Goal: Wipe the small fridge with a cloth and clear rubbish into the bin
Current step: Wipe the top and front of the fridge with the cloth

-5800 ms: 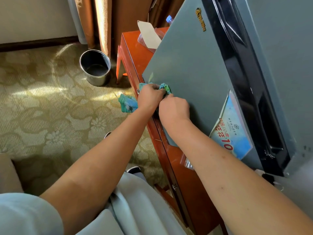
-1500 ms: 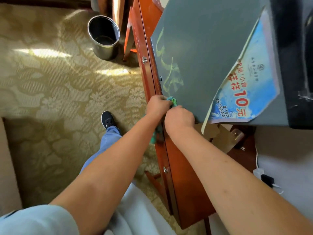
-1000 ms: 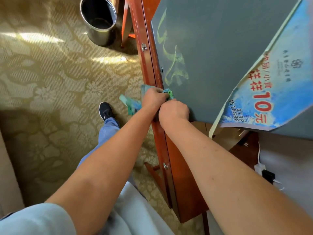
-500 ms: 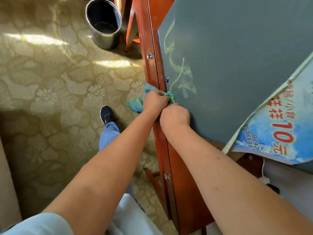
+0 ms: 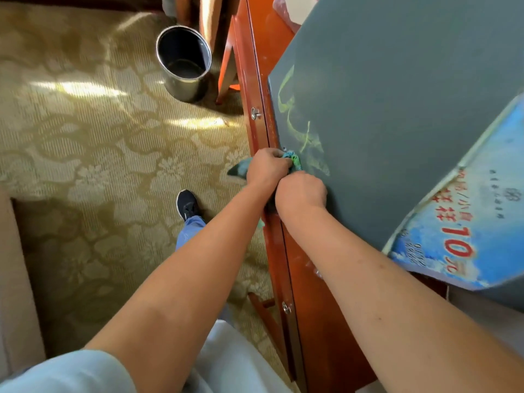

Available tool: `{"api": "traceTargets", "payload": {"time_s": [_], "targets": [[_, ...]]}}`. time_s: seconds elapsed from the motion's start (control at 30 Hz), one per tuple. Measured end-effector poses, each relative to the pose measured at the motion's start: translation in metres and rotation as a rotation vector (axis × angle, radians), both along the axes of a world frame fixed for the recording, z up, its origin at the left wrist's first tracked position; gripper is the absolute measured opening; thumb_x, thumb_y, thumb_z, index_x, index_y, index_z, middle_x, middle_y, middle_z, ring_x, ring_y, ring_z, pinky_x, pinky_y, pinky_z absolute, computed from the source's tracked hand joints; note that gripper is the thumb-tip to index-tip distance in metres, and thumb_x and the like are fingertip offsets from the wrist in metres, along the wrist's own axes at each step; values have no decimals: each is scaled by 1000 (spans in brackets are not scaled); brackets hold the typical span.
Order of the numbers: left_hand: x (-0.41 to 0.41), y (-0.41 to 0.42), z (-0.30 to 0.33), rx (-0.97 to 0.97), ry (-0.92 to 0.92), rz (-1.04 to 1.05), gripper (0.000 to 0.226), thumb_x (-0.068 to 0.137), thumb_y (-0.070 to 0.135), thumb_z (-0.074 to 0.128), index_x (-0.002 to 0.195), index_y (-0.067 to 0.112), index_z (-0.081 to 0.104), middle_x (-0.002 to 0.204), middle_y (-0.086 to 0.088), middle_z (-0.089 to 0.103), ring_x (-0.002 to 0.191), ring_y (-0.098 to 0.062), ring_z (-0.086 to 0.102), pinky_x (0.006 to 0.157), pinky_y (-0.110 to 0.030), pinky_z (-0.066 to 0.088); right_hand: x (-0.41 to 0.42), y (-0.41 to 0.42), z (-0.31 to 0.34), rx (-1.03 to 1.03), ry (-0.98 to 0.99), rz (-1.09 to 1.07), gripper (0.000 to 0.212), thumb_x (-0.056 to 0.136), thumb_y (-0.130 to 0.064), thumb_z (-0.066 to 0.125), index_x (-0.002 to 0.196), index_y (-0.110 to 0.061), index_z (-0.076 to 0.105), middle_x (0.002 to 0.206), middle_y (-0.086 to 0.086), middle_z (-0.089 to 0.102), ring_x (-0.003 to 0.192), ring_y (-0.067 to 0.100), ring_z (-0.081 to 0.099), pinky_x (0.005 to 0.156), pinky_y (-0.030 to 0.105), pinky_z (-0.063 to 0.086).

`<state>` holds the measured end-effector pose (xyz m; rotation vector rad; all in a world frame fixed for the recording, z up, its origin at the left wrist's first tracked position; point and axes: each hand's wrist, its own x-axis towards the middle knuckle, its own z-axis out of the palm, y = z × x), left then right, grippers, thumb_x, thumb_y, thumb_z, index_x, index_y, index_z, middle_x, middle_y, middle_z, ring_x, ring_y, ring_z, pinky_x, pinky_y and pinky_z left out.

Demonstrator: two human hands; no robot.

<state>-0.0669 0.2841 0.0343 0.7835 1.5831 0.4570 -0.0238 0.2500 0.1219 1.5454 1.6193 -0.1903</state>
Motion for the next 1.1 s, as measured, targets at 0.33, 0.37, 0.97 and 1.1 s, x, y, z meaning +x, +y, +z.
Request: {"api": "traceTargets", "payload": {"time_s": [0.33,0.37,0.97,1.1], "targets": [[2,-21,-1,-34,22,-93,15,81,18,66,83,5,74,81,-14,72,67,-18,57,61,-32,45,2,-12,12,-70,4,3,34,102,-8,42,128,-12,64,130,9,62,118,25,60,79,33,46],[1,-19,8,-23,26,-88,18,80,19,66,84,3,74,83,-17,72,64,-18,55,59,-34,43,3,-11,20,-59,5,6,33,102,-8,43,127,-12,64,130,8,62,118,25,60,79,33,45],[11,-49,39,46,-12,-47,12,84,20,71,74,14,73,84,-10,75,87,-28,71,79,-44,58,9,-48,51,15,-2,-22,32,102,-7,41,124,-10,65,127,10,63,114,25,62,72,33,42],[7,-42,83,152,-9,-43,10,83,21,73,76,14,74,84,-10,75,87,-27,71,81,-45,59,2,-51,87,89,-13,16,33,101,-8,44,128,-10,64,132,11,61,119,26,60,81,34,47]]}}
